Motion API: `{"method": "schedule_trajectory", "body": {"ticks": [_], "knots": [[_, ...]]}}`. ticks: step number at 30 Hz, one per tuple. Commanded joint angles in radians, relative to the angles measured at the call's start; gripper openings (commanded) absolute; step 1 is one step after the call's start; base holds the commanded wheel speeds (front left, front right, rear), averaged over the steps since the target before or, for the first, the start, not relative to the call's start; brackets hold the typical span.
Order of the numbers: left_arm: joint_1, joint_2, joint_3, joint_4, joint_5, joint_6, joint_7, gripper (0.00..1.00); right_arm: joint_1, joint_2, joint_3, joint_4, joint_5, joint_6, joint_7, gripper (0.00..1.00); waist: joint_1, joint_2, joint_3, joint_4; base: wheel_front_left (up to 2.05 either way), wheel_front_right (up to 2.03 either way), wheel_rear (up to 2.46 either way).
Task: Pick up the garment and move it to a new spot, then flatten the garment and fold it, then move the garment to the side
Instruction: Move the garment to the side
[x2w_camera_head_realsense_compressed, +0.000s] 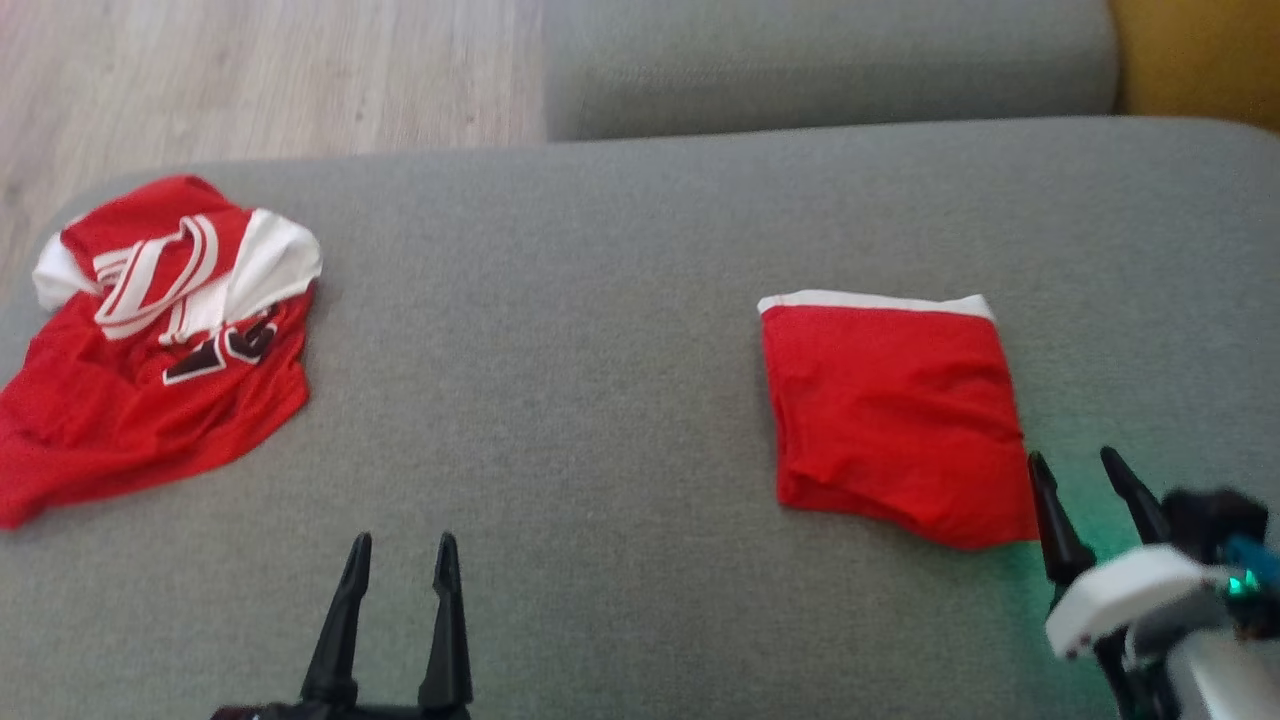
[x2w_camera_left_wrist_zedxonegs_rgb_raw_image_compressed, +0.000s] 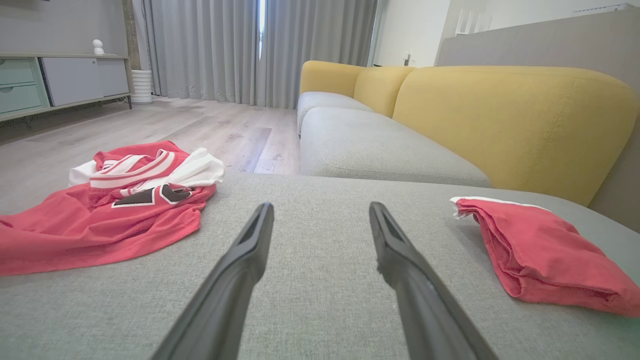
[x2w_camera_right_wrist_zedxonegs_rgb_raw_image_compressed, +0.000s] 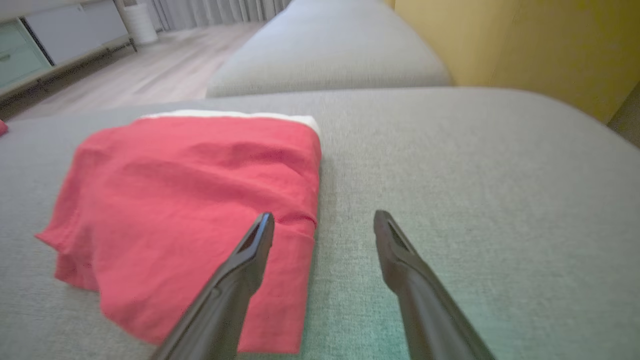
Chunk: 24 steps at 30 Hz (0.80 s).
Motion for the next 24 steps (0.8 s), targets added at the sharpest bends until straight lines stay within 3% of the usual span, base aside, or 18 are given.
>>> {"method": "schedule_trajectory", "body": {"ticks": [1, 9, 10, 12, 17, 23, 24], "knots": [[-0.045, -0.008, 0.018, -0.037, 0.012, 0.003, -0.005, 1.0, -0.061, -0.031, 0.028, 0.002, 0.027, 0.007, 0.026, 1.0, -0.0002, 0.0, 0.024, 0.01, 0.0, 0.0, 0.0], [-0.082, -0.008, -0.009, -0.04, 0.027, -0.005, -0.005, 1.0, -0.252, -0.049, 0.105, 0.188, 0.134, 0.007, 0.155, 1.0, -0.0002, 0.0, 0.08, 0.013, 0.0, 0.0, 0.0], [-0.087, -0.008, -0.012, -0.04, 0.029, -0.006, -0.005, 1.0, -0.263, -0.045, 0.124, 0.205, 0.148, 0.007, 0.174, 0.95, -0.0002, 0.0, 0.086, 0.014, 0.0, 0.0, 0.0], [-0.095, -0.008, -0.014, -0.04, 0.032, -0.005, -0.005, 1.0, -0.281, -0.041, 0.165, 0.224, 0.181, 0.007, 0.207, 0.0, -0.0002, 0.0, 0.096, 0.013, 0.0, 0.0, 0.0], [-0.114, -0.008, -0.01, -0.051, 0.043, -0.002, -0.005, 1.0, -0.32, -0.108, 0.215, 0.214, 0.174, 0.007, 0.145, 0.0, -0.0002, 0.0, 0.132, -0.005, 0.0, 0.0, 0.0], [-0.149, -0.008, -0.005, -0.083, 0.065, -0.007, -0.005, 1.0, -0.378, -0.252, 0.181, 0.197, 0.105, 0.007, 0.117, 0.0, -0.0002, 0.0, 0.221, -0.065, 0.0, 0.0, 0.0], [-0.149, -0.008, -0.005, -0.083, 0.065, -0.007, -0.005, 1.0, -0.378, -0.252, 0.181, 0.197, 0.105, 0.007, 0.117, 0.0, -0.0002, 0.0, 0.221, -0.065, 0.0, 0.0, 0.0]]}}
